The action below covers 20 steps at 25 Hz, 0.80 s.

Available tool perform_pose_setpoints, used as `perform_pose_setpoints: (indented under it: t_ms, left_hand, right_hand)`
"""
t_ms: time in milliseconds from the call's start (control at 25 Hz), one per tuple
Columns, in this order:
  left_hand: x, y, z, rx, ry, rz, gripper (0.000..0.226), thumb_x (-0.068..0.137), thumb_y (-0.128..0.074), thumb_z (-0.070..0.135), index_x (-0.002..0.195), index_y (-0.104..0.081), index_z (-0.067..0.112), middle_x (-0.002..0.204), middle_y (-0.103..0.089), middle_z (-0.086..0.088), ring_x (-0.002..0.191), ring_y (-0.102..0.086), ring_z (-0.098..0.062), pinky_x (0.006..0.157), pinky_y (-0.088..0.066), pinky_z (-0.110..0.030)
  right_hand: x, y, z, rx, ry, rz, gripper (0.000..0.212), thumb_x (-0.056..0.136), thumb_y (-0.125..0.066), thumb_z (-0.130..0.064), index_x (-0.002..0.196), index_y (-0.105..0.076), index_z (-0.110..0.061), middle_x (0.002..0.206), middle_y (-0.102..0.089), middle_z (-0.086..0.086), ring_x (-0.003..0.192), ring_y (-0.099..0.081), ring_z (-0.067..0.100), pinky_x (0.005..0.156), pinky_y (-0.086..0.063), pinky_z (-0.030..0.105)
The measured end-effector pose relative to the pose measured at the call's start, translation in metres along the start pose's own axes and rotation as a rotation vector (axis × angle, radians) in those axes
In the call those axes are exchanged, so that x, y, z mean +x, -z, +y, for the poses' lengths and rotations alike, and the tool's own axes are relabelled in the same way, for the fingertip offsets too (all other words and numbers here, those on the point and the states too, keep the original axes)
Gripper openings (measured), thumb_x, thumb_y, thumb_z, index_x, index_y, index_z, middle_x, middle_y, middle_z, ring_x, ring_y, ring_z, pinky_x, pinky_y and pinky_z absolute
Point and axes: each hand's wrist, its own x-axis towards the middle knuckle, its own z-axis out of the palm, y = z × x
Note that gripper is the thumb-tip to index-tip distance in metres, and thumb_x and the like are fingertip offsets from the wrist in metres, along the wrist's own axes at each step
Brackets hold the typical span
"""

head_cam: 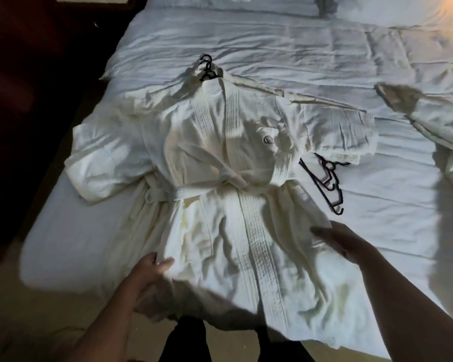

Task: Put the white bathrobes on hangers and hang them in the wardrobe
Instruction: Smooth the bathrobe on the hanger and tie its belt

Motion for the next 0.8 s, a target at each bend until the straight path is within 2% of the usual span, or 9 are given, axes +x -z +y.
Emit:
perform_pose_setpoints:
  t_ms: [80,120,240,320,400,480,560,680,800]
  left_hand:
    - [-0.01,0.012,-0.006,-0.049,0.022,-0.039,0.048,0.083,-0.082,0.019,0.124,-0.068,-0.002,0.107,-0.072,-0.013,0.093,-0.068,-0.025,0.081,-0.055,-0.034]
    - [-0.012,0.019,-0.006,-0.11,0.042,0.008,0.041,0.084,-0.079,0.017,0.12,-0.071,0.0,0.105,-0.072,-0.013,0.092,-0.067,-0.025,0.082,-0.055,-0.035]
    - [-0.015,0.017,-0.024,-0.361,0.063,-0.028,0.066,0.071,-0.084,0.052,0.119,-0.071,0.008,0.112,-0.075,-0.013,0.101,-0.071,-0.03,0.097,-0.056,-0.051]
    - [-0.036,-0.008,-0.036,-0.296,0.072,-0.159,0.07,0.074,-0.084,0.058,0.121,-0.069,0.008,0.108,-0.077,-0.01,0.1,-0.074,-0.03,0.093,-0.058,-0.054]
    - [-0.047,-0.029,-0.045,-0.262,0.027,-0.159,0.072,0.068,-0.085,0.062,0.114,-0.071,0.008,0.102,-0.079,-0.007,0.095,-0.076,-0.026,0.087,-0.061,-0.05]
    - [-0.049,-0.038,-0.043,-0.357,0.002,-0.028,0.08,0.07,-0.076,0.073,0.117,-0.069,0.01,0.111,-0.077,-0.008,0.102,-0.073,-0.027,0.093,-0.059,-0.048]
    - [-0.052,-0.039,-0.039,-0.526,0.066,-0.03,0.062,0.091,-0.065,0.058,0.128,-0.064,0.008,0.119,-0.073,-0.014,0.108,-0.071,-0.032,0.099,-0.055,-0.051]
    - [-0.058,-0.025,-0.056,-0.603,0.172,-0.112,0.052,0.098,-0.061,0.05,0.123,-0.067,0.005,0.114,-0.074,-0.021,0.109,-0.07,-0.039,0.098,-0.054,-0.054]
    - [-0.042,0.004,-0.089,-0.268,0.175,0.059,0.069,0.084,-0.071,0.065,0.121,-0.07,0.006,0.113,-0.074,-0.02,0.107,-0.07,-0.037,0.096,-0.055,-0.05]
  right_hand:
    - [-0.026,0.005,0.017,-0.103,-0.132,-0.252,0.057,0.059,-0.094,-0.022,0.11,-0.075,-0.006,0.106,-0.077,0.015,0.099,-0.074,0.032,0.095,-0.056,0.043]
    - [-0.033,0.007,0.025,-0.134,-0.187,-0.287,0.056,0.055,-0.093,-0.016,0.107,-0.075,-0.003,0.099,-0.078,0.015,0.09,-0.075,0.032,0.087,-0.059,0.041]
    - [-0.055,0.013,0.05,0.17,-0.155,-0.158,0.028,0.079,-0.079,-0.012,0.101,-0.072,0.004,0.075,-0.075,0.013,0.07,-0.07,0.026,0.063,-0.054,0.03]
    - [-0.075,0.009,0.065,0.302,-0.142,-0.205,0.036,0.085,-0.08,-0.021,0.111,-0.072,0.002,0.096,-0.077,0.018,0.087,-0.074,0.03,0.073,-0.058,0.035]
    - [-0.09,0.0,0.076,0.147,-0.14,-0.289,0.06,0.065,-0.092,-0.026,0.116,-0.072,-0.001,0.11,-0.075,0.02,0.102,-0.072,0.034,0.089,-0.057,0.042]
    - [-0.09,-0.008,0.083,0.091,-0.087,-0.199,0.07,0.051,-0.094,-0.027,0.108,-0.072,0.007,0.095,-0.076,0.025,0.083,-0.075,0.035,0.074,-0.06,0.039]
    - [-0.09,-0.008,0.093,0.137,-0.016,-0.066,0.076,0.046,-0.091,-0.032,0.102,-0.069,0.014,0.08,-0.072,0.027,0.06,-0.069,0.031,0.052,-0.055,0.033]
    - [-0.105,0.004,0.115,0.1,-0.094,-0.092,0.066,0.056,-0.089,-0.028,0.107,-0.07,0.009,0.094,-0.073,0.027,0.077,-0.07,0.036,0.064,-0.053,0.037]
    - [-0.103,0.023,0.149,-0.185,-0.174,0.31,0.052,0.058,-0.064,-0.041,0.091,-0.07,-0.001,0.085,-0.073,0.022,0.078,-0.068,0.037,0.076,-0.055,0.042]
